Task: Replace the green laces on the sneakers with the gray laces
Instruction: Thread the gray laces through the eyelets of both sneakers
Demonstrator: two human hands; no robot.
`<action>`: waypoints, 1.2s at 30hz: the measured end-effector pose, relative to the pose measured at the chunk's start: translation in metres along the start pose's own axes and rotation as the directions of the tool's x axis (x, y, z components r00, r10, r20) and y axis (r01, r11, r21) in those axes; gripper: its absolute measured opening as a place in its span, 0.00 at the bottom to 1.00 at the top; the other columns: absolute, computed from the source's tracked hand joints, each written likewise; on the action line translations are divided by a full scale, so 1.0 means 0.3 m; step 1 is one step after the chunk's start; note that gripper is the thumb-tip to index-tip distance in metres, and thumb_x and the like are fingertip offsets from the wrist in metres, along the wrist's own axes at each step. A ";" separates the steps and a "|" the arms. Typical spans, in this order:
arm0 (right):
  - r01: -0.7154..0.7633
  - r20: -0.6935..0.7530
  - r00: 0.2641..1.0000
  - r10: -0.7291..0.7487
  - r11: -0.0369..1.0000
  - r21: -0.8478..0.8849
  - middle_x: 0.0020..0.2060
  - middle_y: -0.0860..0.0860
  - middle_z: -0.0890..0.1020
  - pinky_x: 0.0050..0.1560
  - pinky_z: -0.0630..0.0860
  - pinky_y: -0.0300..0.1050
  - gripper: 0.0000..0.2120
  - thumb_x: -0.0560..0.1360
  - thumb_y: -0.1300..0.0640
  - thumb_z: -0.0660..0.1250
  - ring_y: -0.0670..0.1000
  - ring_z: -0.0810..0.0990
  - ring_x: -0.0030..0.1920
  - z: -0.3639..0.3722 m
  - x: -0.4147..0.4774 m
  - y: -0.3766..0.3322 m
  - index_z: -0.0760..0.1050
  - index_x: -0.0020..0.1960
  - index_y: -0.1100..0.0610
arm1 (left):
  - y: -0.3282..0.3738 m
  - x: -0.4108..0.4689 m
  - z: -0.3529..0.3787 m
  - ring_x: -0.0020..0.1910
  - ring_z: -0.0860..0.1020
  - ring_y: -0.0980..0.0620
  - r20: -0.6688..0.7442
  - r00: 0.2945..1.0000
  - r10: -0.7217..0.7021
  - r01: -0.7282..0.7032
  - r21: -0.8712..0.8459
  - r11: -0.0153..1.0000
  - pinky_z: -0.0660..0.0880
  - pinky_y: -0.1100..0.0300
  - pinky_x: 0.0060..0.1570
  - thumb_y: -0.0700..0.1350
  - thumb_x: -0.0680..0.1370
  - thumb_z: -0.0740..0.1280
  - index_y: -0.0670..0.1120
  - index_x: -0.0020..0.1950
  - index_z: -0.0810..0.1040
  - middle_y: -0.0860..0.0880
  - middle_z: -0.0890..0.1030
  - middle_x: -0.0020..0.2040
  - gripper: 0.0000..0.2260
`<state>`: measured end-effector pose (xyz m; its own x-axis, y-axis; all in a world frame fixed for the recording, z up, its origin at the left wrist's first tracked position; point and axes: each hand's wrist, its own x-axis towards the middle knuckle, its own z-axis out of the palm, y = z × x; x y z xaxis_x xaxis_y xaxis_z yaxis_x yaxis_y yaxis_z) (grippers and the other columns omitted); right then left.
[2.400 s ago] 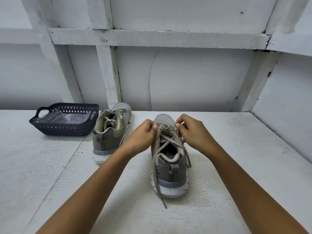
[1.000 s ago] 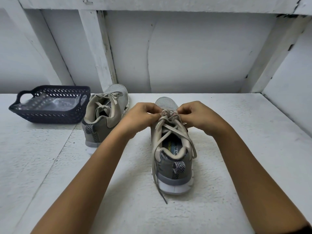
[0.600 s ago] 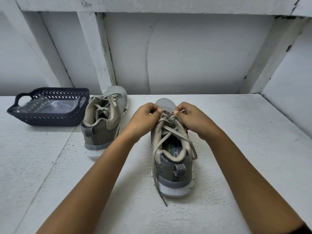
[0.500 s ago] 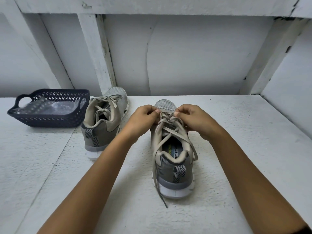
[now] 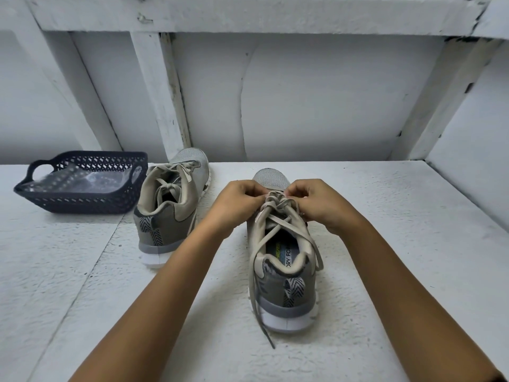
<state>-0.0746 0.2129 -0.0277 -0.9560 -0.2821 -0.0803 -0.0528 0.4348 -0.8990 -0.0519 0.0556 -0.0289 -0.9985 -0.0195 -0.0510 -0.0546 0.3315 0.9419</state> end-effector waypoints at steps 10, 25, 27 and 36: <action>0.006 -0.106 0.994 -0.024 0.987 -0.163 0.39 0.49 0.75 0.45 0.72 0.47 0.06 0.80 0.56 0.57 0.50 0.74 0.41 0.030 0.042 0.034 0.70 0.45 0.53 | -0.003 0.024 0.038 0.24 0.71 0.56 -0.020 0.986 -0.165 0.154 -0.273 0.950 0.67 0.66 0.26 0.37 0.80 0.59 0.44 0.34 0.72 0.51 0.74 0.23 0.14; 0.088 -0.059 0.993 -0.105 0.968 -0.235 0.34 0.47 0.78 0.36 0.70 0.39 0.05 0.74 0.60 0.68 0.46 0.74 0.35 0.004 0.047 0.032 0.76 0.40 0.54 | -0.024 0.045 -0.009 0.26 0.71 0.57 -0.064 0.995 0.077 -0.059 0.249 0.967 0.66 0.68 0.23 0.44 0.75 0.70 0.48 0.48 0.83 0.49 0.81 0.36 0.04; 0.099 -0.024 0.994 -0.111 0.950 -0.295 0.37 0.50 0.77 0.36 0.70 0.41 0.05 0.76 0.60 0.64 0.49 0.74 0.38 0.004 0.051 0.035 0.73 0.42 0.55 | -0.010 0.054 -0.011 0.30 0.74 0.54 -0.036 0.995 0.091 -0.074 0.329 0.941 0.69 0.67 0.26 0.42 0.75 0.69 0.46 0.47 0.82 0.49 0.80 0.37 0.03; 0.119 -0.049 0.988 -0.147 0.922 -0.368 0.43 0.51 0.75 0.46 0.69 0.47 0.06 0.81 0.55 0.54 0.52 0.73 0.44 0.018 0.070 0.043 0.67 0.50 0.56 | -0.015 0.073 0.016 0.54 0.75 0.46 -0.086 0.980 0.177 -0.102 0.548 0.830 0.67 0.57 0.49 0.45 0.80 0.60 0.44 0.52 0.76 0.46 0.78 0.55 0.07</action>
<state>-0.0939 0.2081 -0.0434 -0.9508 -0.3010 0.0736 -0.2686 0.6824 -0.6799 -0.0736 0.0582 -0.0358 -0.9885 -0.0413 0.1453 0.0558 0.7942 0.6051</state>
